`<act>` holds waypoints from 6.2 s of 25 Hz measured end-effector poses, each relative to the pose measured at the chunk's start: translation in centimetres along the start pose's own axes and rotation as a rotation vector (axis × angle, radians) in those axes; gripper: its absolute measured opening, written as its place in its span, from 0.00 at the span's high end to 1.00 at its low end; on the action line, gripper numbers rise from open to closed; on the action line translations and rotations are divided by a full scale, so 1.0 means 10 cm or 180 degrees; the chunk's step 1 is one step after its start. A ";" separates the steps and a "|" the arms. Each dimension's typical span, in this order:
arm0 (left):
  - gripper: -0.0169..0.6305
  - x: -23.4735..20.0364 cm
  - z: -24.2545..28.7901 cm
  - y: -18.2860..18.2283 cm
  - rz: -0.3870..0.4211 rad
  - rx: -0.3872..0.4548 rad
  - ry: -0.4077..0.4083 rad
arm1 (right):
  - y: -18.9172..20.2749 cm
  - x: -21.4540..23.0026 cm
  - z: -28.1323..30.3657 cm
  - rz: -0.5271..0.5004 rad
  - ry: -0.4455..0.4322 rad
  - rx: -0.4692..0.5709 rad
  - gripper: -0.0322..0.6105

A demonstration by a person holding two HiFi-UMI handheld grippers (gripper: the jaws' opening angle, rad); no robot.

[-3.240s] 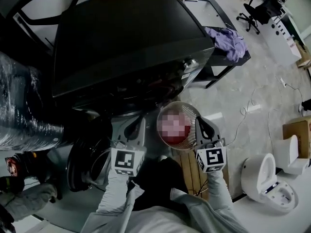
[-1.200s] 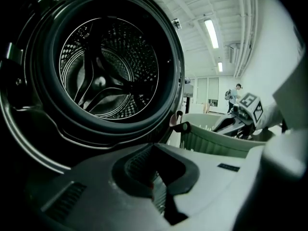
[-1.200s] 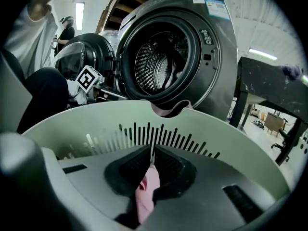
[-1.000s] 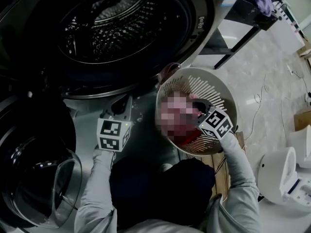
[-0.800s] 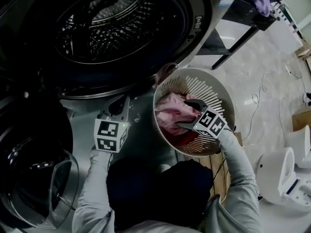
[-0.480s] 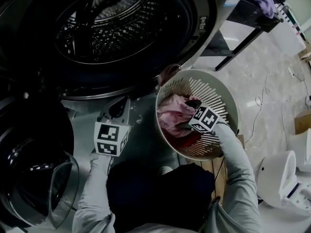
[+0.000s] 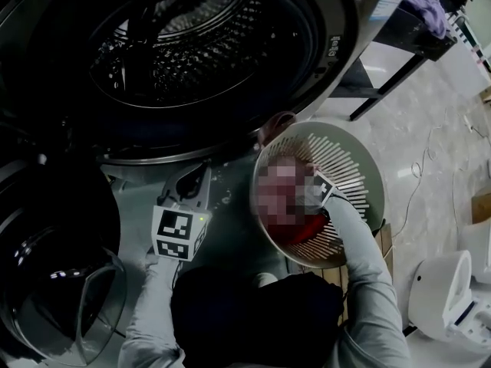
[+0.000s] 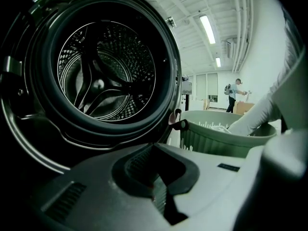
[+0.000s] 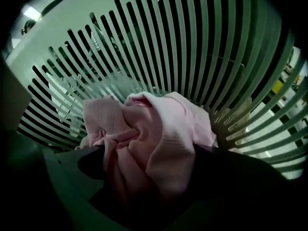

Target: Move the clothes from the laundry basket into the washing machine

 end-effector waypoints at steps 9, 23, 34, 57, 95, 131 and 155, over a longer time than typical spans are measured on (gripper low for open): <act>0.95 0.02 -0.01 -0.01 0.0021 0.0002 0.0004 | 0.06 -0.05 0.07 0.0155 -0.0122 -0.0300 0.38; 0.95 0.08 -0.10 -0.13 0.0014 0.0126 0.0028 | -0.18 0.11 -0.62 0.0199 0.0340 0.0332 0.75; 0.95 0.10 -0.22 -0.26 0.0009 0.0253 0.0026 | -0.55 0.35 -1.63 0.0581 0.0851 0.1307 0.76; 0.94 0.17 -0.47 -0.58 0.0112 0.0510 0.0006 | -2.04 0.00 -3.81 0.0902 0.0978 0.3410 0.78; 0.95 -0.10 -0.59 -0.48 0.0026 0.0523 -0.0246 | -4.62 0.10 -1.83 0.0003 0.1437 0.3248 0.58; 0.94 0.02 -0.42 -0.40 0.0096 0.0414 -0.0054 | -1.53 0.11 -1.11 0.0206 0.1007 0.1619 0.77; 0.95 -0.04 -0.61 -0.53 0.0062 0.0609 -0.0154 | -3.14 -0.57 -1.87 -0.0424 0.1057 0.2236 0.71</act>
Point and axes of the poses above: the fingertips, and each gripper's own axes: z forward along the fingers, x to its right, y out of its underside, the point moved 1 cm from there along -z, backward along the fingers, and after that the axes turned 10 degrees about y, right-handed, at the moved point
